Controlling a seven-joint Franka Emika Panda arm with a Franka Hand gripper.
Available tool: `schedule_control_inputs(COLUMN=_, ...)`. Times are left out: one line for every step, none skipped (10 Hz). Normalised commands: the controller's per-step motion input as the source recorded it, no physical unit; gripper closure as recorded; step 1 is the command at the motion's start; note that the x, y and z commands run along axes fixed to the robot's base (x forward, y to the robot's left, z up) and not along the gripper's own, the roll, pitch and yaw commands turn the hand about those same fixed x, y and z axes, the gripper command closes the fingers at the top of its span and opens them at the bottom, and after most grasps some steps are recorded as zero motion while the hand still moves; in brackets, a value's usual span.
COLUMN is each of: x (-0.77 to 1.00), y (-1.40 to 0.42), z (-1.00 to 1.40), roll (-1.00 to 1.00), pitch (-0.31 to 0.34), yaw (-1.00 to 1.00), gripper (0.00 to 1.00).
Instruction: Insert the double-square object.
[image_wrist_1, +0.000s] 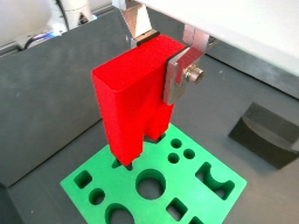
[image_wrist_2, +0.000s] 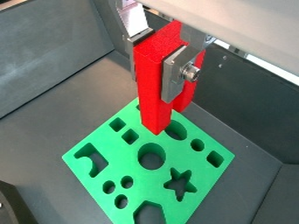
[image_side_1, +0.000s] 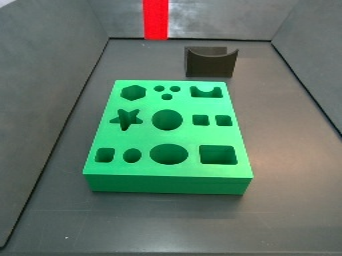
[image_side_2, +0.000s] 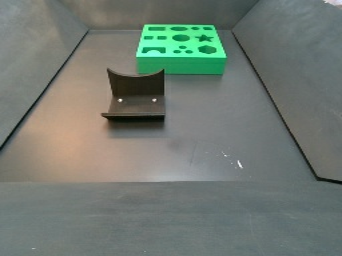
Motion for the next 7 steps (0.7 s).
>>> schedule_control_inputs(x=0.34, y=0.0, z=-0.77, roll=0.0, pitch=-0.066, yaw=-0.76, gripper=1.0)
schedule_control_inputs(x=0.37, y=-0.01, z=-0.81, roll=0.0, pitch=-0.027, yaw=-0.75, gripper=1.0)
schedule_control_inputs(x=0.39, y=-0.01, z=-0.77, roll=0.0, pitch=-0.016, yaw=-0.73, gripper=1.0)
schedule_control_inputs(x=0.41, y=-0.01, z=-0.75, roll=0.0, pitch=-0.013, yaw=-0.72, gripper=1.0)
schedule_control_inputs(x=0.39, y=-0.01, z=-0.74, roll=0.0, pitch=-0.011, yaw=-0.73, gripper=1.0)
schedule_control_inputs(x=0.37, y=0.0, z=-0.71, roll=-0.01, pitch=-0.004, yaw=-0.77, gripper=1.0)
schedule_control_inputs(x=0.39, y=0.0, z=-0.61, roll=-0.02, pitch=0.0, yaw=-0.78, gripper=1.0)
